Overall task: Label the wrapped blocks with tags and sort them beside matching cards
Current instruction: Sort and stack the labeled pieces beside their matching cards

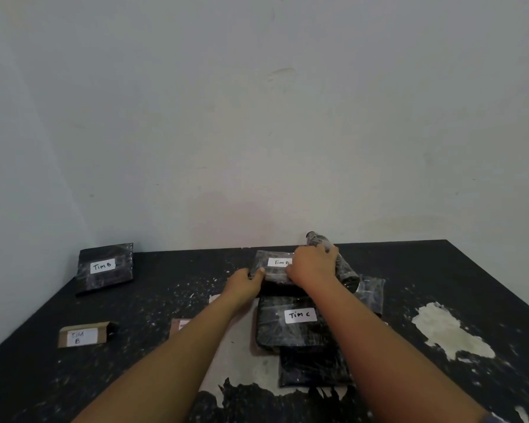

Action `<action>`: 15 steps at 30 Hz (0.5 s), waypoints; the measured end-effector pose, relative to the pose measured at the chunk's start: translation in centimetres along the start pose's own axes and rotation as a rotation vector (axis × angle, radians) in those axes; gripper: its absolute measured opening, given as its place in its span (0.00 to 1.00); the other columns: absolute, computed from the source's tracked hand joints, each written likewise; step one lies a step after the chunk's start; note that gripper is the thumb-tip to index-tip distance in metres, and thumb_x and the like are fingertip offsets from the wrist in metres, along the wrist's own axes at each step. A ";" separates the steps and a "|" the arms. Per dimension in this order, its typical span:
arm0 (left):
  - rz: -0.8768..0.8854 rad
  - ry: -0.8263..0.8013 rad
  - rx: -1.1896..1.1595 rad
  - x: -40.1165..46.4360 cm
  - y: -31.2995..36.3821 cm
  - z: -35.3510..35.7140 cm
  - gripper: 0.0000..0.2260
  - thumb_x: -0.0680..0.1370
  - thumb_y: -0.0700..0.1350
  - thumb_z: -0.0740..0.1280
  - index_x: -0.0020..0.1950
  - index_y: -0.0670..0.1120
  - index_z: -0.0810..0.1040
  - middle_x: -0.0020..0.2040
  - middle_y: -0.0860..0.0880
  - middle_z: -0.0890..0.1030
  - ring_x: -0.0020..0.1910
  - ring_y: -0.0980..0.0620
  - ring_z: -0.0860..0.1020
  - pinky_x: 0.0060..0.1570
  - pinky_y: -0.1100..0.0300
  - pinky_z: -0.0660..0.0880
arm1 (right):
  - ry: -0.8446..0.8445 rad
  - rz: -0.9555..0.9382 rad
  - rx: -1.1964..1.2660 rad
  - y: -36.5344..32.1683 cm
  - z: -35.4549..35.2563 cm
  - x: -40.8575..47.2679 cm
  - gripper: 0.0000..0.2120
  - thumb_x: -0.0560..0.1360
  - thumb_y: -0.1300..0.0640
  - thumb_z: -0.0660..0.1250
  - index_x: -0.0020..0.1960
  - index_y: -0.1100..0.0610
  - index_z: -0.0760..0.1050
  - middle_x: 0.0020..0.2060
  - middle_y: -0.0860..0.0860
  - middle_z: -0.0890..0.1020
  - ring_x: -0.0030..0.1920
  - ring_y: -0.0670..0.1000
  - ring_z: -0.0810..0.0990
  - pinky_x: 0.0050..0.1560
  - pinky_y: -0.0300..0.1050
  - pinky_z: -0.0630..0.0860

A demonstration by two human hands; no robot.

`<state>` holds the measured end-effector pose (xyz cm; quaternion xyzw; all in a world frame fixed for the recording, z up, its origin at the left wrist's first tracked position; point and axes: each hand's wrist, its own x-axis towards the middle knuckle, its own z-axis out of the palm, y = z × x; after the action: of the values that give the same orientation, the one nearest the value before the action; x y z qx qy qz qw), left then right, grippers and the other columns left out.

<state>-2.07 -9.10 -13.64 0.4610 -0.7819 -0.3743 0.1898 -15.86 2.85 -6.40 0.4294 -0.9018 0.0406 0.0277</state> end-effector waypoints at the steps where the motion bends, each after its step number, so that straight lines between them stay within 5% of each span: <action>1: 0.007 0.016 -0.034 0.0 0.0 -0.1 0.22 0.86 0.60 0.63 0.63 0.41 0.80 0.60 0.41 0.84 0.55 0.44 0.81 0.52 0.53 0.77 | 0.027 0.011 0.045 0.1 0.1 0.1 0.13 0.83 0.46 0.66 0.63 0.51 0.80 0.63 0.53 0.83 0.73 0.59 0.73 0.76 0.64 0.63; 4: 0.053 0.098 -0.148 -0.2 0.3 -0.9 0.23 0.86 0.60 0.65 0.69 0.42 0.77 0.62 0.41 0.82 0.58 0.43 0.82 0.58 0.49 0.81 | 0.148 0.009 0.221 0.1 0.3 0.5 0.13 0.83 0.46 0.66 0.61 0.53 0.79 0.56 0.53 0.85 0.64 0.60 0.80 0.71 0.60 0.70; 7: 0.096 0.180 -0.257 -0.6 0.8 -1.9 0.24 0.83 0.62 0.69 0.67 0.43 0.74 0.63 0.42 0.80 0.57 0.45 0.82 0.48 0.55 0.81 | 0.258 -0.013 0.440 -0.2 0.7 0.8 0.11 0.83 0.48 0.66 0.60 0.54 0.78 0.53 0.53 0.86 0.55 0.58 0.84 0.65 0.60 0.77; 10: 0.113 0.231 -0.369 -1.3 1.5 -3.0 0.20 0.81 0.58 0.74 0.65 0.46 0.74 0.63 0.45 0.81 0.58 0.48 0.82 0.50 0.58 0.81 | 0.301 -0.025 0.628 -0.8 0.7 0.6 0.13 0.83 0.50 0.68 0.63 0.55 0.78 0.56 0.54 0.84 0.54 0.58 0.84 0.60 0.60 0.82; 15: 0.155 0.232 -0.447 -2.9 1.9 -5.6 0.26 0.83 0.54 0.73 0.80 0.52 0.72 0.67 0.49 0.81 0.61 0.48 0.82 0.54 0.49 0.85 | 0.335 -0.068 0.783 -1.9 0.0 -0.1 0.16 0.84 0.45 0.68 0.67 0.53 0.78 0.60 0.52 0.84 0.54 0.54 0.85 0.55 0.56 0.84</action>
<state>1.85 -8.32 -8.41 0.3865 -0.6856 -0.4667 0.4034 -14.30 1.70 -6.36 0.4244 -0.7866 0.4483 0.0100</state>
